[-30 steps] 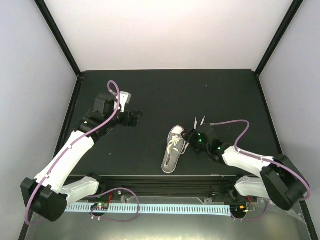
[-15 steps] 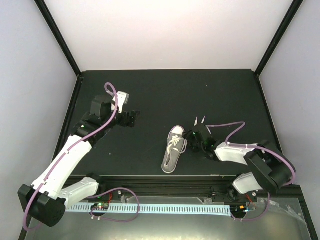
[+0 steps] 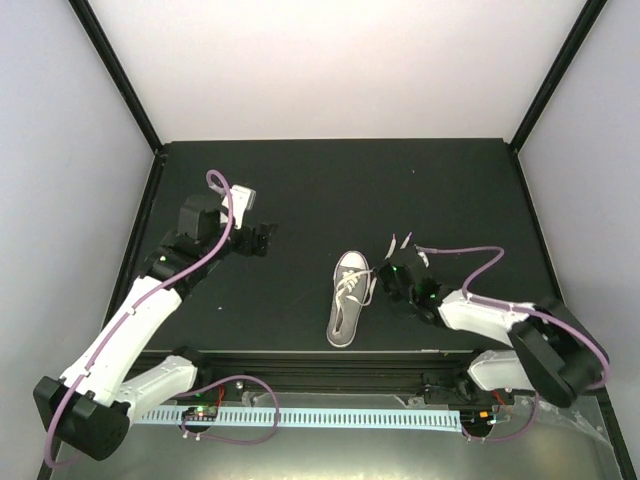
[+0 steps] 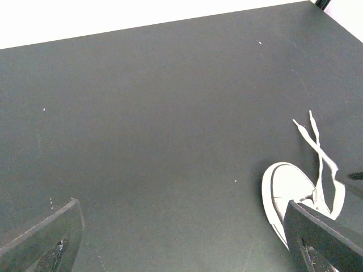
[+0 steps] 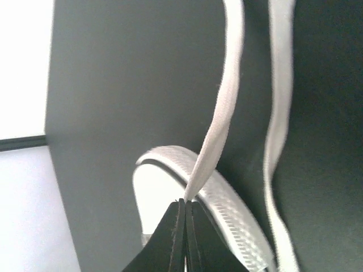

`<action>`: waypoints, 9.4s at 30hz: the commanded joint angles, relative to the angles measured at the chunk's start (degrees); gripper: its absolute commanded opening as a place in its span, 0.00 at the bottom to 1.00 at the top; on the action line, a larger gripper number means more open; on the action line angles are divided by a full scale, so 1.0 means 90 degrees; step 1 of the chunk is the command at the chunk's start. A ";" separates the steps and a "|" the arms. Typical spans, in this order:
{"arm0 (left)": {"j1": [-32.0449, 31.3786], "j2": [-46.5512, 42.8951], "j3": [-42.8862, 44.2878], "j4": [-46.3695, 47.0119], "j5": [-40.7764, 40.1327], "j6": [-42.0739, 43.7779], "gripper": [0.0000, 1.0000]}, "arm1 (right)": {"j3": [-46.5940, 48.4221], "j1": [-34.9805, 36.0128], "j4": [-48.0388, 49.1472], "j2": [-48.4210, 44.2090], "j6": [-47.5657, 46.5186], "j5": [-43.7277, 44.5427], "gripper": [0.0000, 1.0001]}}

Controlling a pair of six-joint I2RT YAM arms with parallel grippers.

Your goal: Tie the shoes

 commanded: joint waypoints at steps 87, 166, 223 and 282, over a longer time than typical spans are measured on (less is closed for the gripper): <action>-0.1905 0.1043 -0.2615 0.4821 0.0593 -0.1569 0.02 | 0.1772 -0.1676 -0.2252 -0.1341 -0.5764 -0.4341 0.87; -0.2685 0.2438 -0.1874 0.6548 0.1394 -0.0996 0.68 | 0.1638 -0.0314 -0.0872 -0.1679 -0.3097 -0.3943 0.02; -0.2685 0.1792 -0.2152 0.4804 0.1117 -0.1986 0.01 | 0.1365 -0.0933 -0.2491 0.0879 -0.4215 -0.0273 0.73; -0.2616 0.4022 0.0031 0.3568 0.3630 -0.0350 0.11 | 0.2332 -0.0263 -0.2650 -0.1996 -0.6048 -0.0947 0.02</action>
